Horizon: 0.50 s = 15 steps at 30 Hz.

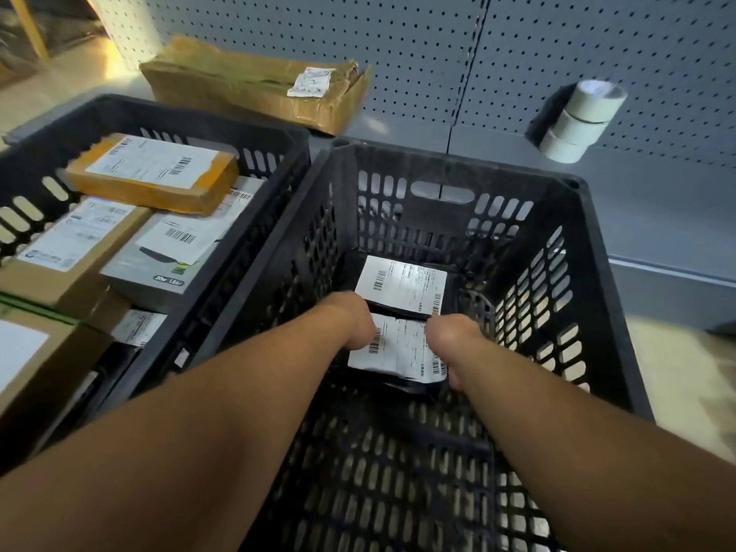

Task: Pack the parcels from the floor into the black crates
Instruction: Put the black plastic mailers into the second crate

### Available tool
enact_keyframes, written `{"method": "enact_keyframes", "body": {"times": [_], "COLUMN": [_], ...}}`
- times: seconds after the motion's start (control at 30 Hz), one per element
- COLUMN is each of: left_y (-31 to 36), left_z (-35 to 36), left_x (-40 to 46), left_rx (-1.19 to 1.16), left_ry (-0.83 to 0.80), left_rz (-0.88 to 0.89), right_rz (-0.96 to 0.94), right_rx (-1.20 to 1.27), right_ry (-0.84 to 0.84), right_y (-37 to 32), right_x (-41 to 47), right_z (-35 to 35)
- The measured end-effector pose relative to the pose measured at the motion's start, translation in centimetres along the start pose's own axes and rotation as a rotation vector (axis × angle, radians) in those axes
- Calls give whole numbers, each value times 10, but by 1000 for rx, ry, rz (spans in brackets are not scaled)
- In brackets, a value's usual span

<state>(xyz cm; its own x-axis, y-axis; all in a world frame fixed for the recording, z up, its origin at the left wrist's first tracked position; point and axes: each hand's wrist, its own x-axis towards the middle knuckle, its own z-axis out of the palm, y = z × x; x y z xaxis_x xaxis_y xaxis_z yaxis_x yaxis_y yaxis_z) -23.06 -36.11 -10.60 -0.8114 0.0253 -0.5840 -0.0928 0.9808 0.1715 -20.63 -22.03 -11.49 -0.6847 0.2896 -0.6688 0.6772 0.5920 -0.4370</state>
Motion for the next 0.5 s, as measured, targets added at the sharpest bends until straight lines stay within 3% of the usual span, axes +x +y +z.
{"method": "enact_keyframes", "body": {"times": [0.13, 0.27, 0.37, 0.5], "left_y": [5, 9, 10, 1], "left_z": [2, 10, 17, 23], "left_x": [-1, -6, -4, 0], "left_rx": [237, 265, 201, 191], "left_ry": [-116, -309, -384, -354], "left_rz": [117, 129, 128, 194], "right_rz": [-106, -192, -182, -214], "right_rx": [-434, -675, -651, -510], "right_ry": [172, -80, -145, -186], "right_y": [3, 3, 5, 5], "right_x": [-7, -8, -8, -11], "right_z": [3, 14, 19, 23]}}
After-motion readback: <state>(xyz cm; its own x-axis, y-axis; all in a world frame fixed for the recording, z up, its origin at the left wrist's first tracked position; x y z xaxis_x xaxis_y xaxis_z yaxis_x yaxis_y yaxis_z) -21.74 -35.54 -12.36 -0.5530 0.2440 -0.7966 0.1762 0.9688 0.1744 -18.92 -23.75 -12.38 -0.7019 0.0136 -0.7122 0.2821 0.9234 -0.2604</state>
